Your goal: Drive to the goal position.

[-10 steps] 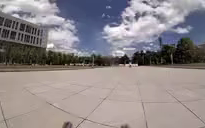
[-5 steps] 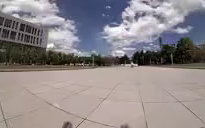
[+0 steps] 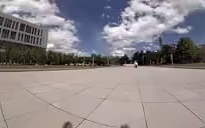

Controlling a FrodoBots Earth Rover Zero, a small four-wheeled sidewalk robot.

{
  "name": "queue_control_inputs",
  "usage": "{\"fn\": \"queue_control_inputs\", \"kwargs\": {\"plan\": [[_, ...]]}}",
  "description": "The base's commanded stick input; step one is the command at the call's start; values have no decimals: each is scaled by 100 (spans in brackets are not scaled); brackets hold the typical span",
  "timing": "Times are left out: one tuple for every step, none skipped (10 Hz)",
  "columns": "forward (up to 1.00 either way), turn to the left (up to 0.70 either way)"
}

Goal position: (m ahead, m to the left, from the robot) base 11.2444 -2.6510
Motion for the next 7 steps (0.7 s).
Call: {"fn": "queue_control_inputs", "kwargs": {"plan": [[6, 0], [6, 0], [6, 0], [6, 0], [6, 0], [6, 0], [6, 0]]}}
